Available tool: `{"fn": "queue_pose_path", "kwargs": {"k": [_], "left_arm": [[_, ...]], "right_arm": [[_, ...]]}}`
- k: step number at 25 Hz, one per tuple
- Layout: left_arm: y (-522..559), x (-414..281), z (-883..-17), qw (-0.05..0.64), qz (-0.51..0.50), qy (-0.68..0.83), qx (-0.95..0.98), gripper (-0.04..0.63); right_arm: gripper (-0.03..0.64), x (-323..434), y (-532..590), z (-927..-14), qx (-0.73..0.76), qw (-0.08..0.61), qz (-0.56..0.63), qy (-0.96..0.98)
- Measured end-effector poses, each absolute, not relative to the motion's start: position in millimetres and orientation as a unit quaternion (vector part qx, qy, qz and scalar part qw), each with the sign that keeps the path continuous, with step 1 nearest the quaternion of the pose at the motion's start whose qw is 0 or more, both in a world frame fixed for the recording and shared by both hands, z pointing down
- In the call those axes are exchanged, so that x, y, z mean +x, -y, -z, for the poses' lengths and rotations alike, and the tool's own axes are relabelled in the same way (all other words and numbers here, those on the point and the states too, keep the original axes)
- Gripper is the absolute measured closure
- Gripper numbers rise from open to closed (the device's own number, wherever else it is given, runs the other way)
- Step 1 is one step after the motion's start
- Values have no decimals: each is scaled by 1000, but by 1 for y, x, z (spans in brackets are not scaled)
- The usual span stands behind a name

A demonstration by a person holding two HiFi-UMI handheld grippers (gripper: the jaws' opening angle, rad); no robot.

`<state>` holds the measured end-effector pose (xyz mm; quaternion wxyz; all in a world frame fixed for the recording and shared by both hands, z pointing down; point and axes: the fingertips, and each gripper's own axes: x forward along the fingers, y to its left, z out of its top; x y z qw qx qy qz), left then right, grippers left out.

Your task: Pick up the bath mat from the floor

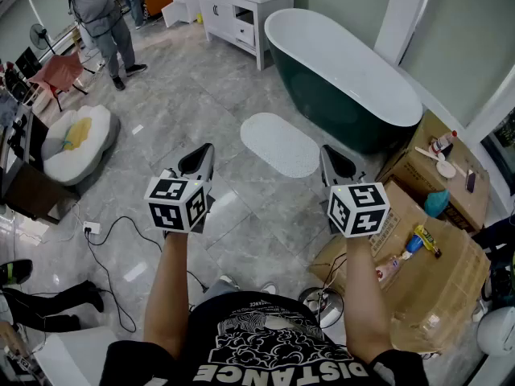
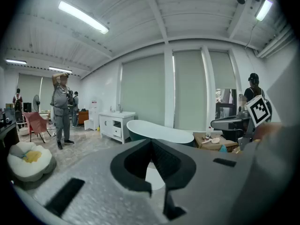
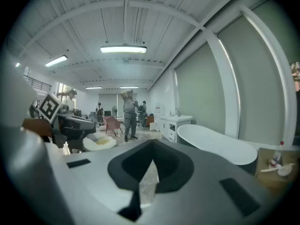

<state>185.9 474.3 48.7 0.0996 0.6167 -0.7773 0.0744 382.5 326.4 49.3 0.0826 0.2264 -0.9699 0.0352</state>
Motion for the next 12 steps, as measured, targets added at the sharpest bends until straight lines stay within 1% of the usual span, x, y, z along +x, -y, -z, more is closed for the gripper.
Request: {"fn": "queue_pose_path", "kwargs": {"k": [12], "left_arm": [[-472, 181, -57, 98, -66, 771, 625, 586]], "right_arm": [[611, 386, -327, -64, 251, 85, -50, 963]]}}
